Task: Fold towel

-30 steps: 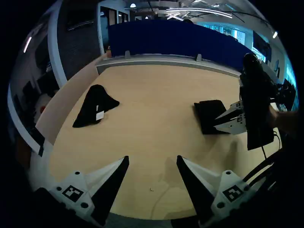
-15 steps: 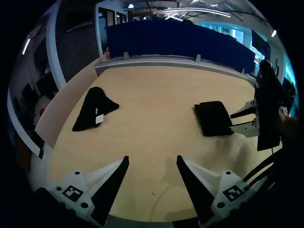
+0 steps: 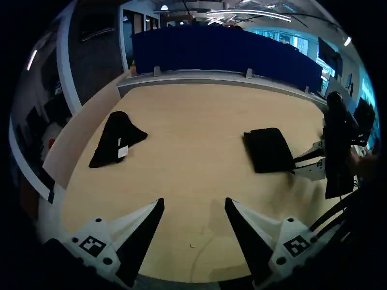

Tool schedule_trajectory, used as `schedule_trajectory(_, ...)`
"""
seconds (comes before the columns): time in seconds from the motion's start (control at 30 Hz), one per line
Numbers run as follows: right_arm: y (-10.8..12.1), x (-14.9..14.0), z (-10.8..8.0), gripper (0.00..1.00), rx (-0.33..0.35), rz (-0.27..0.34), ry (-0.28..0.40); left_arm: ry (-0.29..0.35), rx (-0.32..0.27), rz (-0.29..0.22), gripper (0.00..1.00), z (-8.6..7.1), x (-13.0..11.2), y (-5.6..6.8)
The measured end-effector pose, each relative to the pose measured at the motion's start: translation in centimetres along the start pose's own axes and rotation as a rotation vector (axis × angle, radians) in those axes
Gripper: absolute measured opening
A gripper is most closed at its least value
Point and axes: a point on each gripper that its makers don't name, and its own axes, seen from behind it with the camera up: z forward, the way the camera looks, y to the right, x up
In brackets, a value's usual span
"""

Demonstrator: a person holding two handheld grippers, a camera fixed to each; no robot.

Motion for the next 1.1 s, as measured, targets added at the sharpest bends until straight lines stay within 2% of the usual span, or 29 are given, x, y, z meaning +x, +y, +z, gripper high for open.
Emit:
schedule_trajectory(0.3,0.15,-0.28,0.24,0.29,0.008,0.013,0.004,0.0,0.001,0.002,0.93,-0.24,0.0,0.06)
schedule_trajectory(0.67,0.11,-0.54,0.22,0.27,0.01,0.013,0.002,-0.002,0.011,-0.007,0.93,-0.63,-0.29,-0.44)
schedule_trajectory(0.7,0.07,-0.59,0.23,0.25,0.011,0.011,0.001,-0.003,0.011,-0.008,0.93,-0.66,-0.34,-0.47)
schedule_trajectory(0.77,-0.02,-0.63,0.23,0.16,0.015,0.007,0.001,-0.003,0.013,-0.007,0.93,-0.73,-0.38,-0.54)
schedule_trajectory(0.9,-0.05,-0.45,0.21,0.07,0.015,0.001,0.007,-0.003,0.015,-0.007,0.93,-0.82,-0.48,-0.65)
schedule_trajectory(1.1,0.0,0.09,0.0,0.05,0.019,0.007,0.025,-0.003,0.015,-0.008,0.93,-0.74,-0.7,-0.76)
